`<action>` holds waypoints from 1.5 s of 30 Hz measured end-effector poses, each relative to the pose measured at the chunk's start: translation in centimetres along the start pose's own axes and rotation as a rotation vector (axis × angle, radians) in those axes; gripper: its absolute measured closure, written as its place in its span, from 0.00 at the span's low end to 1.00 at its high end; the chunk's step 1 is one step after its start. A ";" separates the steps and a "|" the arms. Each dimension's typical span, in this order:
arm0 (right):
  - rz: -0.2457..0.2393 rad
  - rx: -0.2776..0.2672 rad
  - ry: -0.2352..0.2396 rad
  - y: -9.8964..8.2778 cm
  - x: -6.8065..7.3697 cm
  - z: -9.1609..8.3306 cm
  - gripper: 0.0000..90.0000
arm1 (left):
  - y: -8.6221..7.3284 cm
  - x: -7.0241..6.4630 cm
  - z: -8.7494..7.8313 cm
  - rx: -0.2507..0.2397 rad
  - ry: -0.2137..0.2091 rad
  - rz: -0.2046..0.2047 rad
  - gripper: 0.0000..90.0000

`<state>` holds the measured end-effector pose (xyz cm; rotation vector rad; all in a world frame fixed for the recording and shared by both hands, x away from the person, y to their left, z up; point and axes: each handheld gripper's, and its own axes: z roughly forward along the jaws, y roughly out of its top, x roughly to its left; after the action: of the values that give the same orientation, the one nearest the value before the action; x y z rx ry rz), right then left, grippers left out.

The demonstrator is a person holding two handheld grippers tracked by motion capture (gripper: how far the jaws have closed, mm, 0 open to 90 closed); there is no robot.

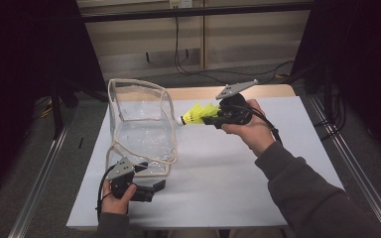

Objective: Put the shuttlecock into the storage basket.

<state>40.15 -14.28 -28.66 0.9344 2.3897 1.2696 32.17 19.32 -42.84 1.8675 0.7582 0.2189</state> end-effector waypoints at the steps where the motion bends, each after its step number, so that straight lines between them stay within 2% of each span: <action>1: -0.003 0.000 -0.004 0.3 0.1 0.0 0.90 | 0.0 0.0 0.0 0.000 0.000 0.001 0.04; 12: -0.035 -0.002 -0.010 2.8 0.9 0.7 0.90 | 0.0 0.1 0.0 0.002 -0.003 0.001 0.04; 21: -0.027 -0.022 -0.002 4.4 1.3 1.2 0.90 | 0.0 0.1 0.0 0.003 -0.004 0.000 0.04; 25: -0.052 -0.016 -0.012 5.1 1.6 1.5 0.90 | 0.0 0.1 0.0 0.003 -0.004 0.000 0.04; 27: -0.043 -0.024 -0.006 5.5 1.7 1.5 0.90 | 0.0 0.1 0.0 0.003 -0.004 0.000 0.04; 33: -0.069 -0.013 -0.006 6.3 2.2 2.1 0.90 | 0.0 0.1 0.0 0.003 -0.006 -0.001 0.04; 45: -0.116 -0.001 0.014 7.8 4.1 3.7 0.90 | 0.0 0.1 0.0 0.000 -0.007 -0.005 0.04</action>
<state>42.22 -6.04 -24.18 0.7769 2.4154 1.2388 32.27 19.35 -42.83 1.8652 0.7572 0.2089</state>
